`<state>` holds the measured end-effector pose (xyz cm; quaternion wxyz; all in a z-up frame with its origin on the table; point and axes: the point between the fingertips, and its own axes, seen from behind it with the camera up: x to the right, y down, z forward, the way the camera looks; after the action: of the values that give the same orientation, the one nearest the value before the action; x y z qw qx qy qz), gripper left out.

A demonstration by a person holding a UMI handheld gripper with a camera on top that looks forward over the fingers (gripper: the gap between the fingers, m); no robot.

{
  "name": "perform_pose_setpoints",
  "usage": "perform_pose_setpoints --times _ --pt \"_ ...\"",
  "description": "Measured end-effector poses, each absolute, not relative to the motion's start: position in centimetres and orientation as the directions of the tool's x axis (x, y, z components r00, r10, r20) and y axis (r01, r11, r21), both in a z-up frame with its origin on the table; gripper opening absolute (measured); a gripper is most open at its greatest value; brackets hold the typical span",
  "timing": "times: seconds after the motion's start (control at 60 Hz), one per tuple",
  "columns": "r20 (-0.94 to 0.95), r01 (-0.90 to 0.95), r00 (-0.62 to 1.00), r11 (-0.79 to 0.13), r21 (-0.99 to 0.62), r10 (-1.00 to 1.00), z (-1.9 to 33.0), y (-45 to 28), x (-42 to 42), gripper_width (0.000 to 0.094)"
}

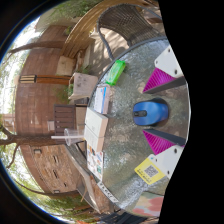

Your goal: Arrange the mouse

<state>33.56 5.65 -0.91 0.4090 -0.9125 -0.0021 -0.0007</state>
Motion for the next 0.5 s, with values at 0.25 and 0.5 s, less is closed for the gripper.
perform_pose_setpoints --times 0.25,0.5 --pt "0.060 0.058 0.998 -0.651 -0.757 0.019 -1.2 6.1 33.6 0.0408" --pt "0.064 0.007 0.995 -0.590 -0.807 -0.075 4.6 5.3 33.9 0.0381"
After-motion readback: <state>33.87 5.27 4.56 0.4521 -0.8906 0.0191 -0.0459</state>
